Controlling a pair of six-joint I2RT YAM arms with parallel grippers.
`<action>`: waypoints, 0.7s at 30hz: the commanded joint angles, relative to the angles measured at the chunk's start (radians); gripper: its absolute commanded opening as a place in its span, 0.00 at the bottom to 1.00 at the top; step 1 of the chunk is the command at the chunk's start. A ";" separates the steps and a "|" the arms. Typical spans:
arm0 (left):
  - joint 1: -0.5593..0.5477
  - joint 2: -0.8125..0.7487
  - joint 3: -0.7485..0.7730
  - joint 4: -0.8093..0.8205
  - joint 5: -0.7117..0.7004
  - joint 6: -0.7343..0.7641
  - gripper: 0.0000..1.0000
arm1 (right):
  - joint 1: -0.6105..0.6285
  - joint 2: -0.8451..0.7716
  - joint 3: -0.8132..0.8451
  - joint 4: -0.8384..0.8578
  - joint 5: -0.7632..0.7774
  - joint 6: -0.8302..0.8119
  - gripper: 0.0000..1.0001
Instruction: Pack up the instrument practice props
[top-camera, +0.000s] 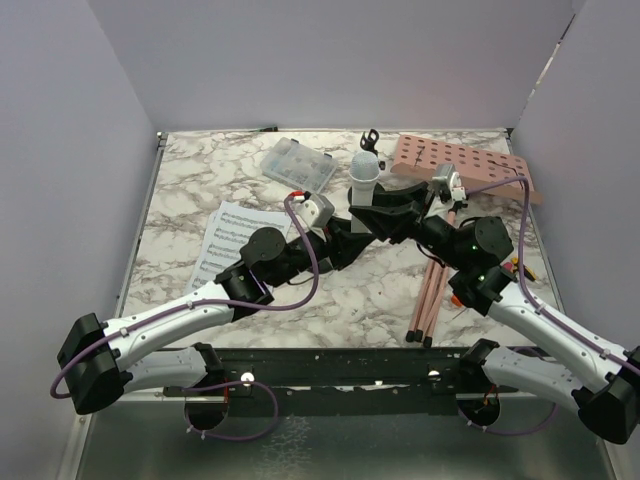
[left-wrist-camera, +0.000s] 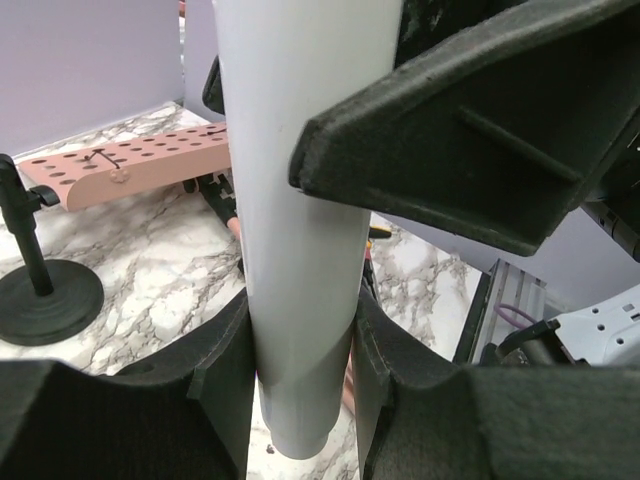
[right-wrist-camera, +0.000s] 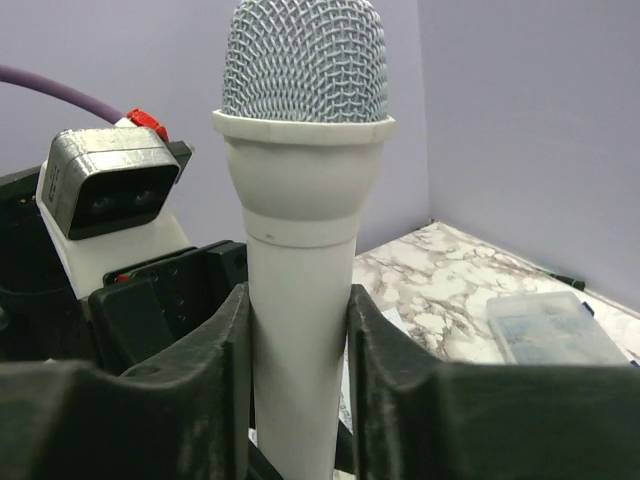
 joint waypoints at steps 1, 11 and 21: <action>-0.004 0.011 0.004 0.034 0.057 0.006 0.00 | -0.001 0.014 0.042 -0.061 0.001 -0.011 0.19; -0.006 -0.036 -0.025 0.034 -0.050 0.110 0.47 | -0.001 -0.071 0.053 -0.287 0.119 -0.053 0.00; -0.004 -0.114 0.004 -0.095 -0.364 0.345 0.81 | -0.001 -0.176 0.118 -0.823 0.599 -0.013 0.00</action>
